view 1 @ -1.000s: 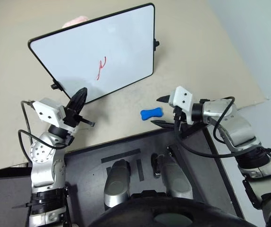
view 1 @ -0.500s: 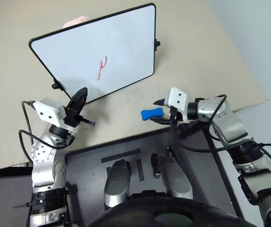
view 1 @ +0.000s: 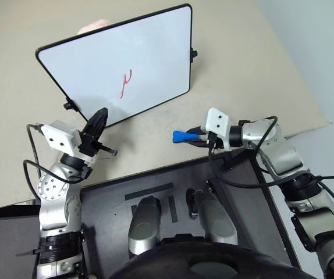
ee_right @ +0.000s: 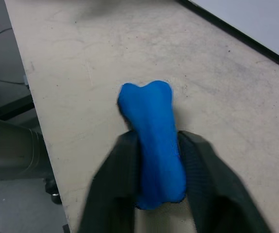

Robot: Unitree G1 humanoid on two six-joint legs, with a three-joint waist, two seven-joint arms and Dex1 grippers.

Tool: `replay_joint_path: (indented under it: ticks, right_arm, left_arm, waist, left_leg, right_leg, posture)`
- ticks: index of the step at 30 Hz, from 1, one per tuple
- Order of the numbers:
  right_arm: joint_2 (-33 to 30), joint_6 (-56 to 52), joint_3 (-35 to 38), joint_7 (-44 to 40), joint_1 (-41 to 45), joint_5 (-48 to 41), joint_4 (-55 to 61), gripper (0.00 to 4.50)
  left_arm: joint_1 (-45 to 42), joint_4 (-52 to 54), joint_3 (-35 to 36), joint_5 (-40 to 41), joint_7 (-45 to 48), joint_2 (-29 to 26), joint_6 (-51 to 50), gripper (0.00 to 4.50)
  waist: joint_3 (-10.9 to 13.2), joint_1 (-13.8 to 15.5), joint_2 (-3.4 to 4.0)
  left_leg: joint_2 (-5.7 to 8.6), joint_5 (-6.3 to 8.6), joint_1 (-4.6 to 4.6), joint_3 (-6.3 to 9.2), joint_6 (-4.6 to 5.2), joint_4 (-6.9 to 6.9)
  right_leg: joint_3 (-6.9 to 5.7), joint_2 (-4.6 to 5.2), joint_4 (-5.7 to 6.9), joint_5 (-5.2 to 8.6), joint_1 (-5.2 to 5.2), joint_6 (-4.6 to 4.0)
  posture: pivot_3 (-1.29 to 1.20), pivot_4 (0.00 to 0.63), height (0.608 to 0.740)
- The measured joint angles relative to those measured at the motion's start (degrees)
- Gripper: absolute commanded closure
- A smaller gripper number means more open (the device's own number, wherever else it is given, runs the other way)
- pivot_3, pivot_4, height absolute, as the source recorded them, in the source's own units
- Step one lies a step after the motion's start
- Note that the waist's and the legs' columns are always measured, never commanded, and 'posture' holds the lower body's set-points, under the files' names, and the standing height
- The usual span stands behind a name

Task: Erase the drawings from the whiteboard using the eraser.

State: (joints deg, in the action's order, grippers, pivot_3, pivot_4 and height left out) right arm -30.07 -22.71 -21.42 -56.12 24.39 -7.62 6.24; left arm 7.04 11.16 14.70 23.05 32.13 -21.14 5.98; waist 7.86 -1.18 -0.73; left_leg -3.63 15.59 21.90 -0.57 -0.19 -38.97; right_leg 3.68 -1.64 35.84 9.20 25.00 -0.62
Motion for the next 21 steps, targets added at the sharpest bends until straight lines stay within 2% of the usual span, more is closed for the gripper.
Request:
replay_joint_path:
  ticks: [8, 13, 17, 21]
  right_arm:
    - [-0.01, 2.04, 0.08, -0.09, 0.82, 0.53, -0.22, 4.14]
    - [0.32, 5.60, 0.79, 0.28, 5.99, 1.40, -1.44, 4.14]
    - [0.89, 16.94, 0.67, 1.78, 15.70, 7.26, -5.23, 4.14]
    - [2.81, 28.88, -0.46, 4.84, 20.11, 13.34, -10.86, 4.14]
  left_arm:
    - [0.01, 0.00, 0.00, -0.35, -0.03, 0.17, 0.01, 4.50]
    - [0.13, 0.00, 0.06, -0.48, -0.05, 0.27, 0.05, 4.50]
    - [0.33, -0.01, 0.26, -0.52, -0.04, 0.24, 0.13, 4.50]
    - [0.47, 0.00, 0.44, -0.51, -0.01, 0.21, 0.20, 4.50]
  waist:
    - [0.00, -0.04, 0.00]
    - [0.00, -0.12, 0.00]
    - [0.01, -0.28, 0.01]
    - [0.00, -0.17, 0.00]
  left_leg:
    - [0.00, 0.00, -0.01, 0.00, 0.00, 0.00]
    - [0.00, 0.00, 0.00, 0.00, 0.00, 0.00]
    - [-0.02, 0.00, 0.03, 0.00, 0.00, 0.02]
    - [-0.07, 0.00, 0.02, 0.00, -0.01, 0.07]
  right_leg:
    - [0.00, 0.00, 0.01, -0.02, 0.01, -0.03]
    - [0.00, 0.00, 0.01, -0.03, 0.04, -0.05]
    - [-0.02, 0.00, 0.04, -0.10, 0.16, -0.15]
    - [-0.04, 0.00, 0.06, -0.09, 0.20, -0.21]
  posture:
    - [0.00, 0.150, 0.740]
    - [0.00, 0.150, 0.740]
    - [0.00, 0.150, 0.740]
    - [0.00, 0.150, 0.740]
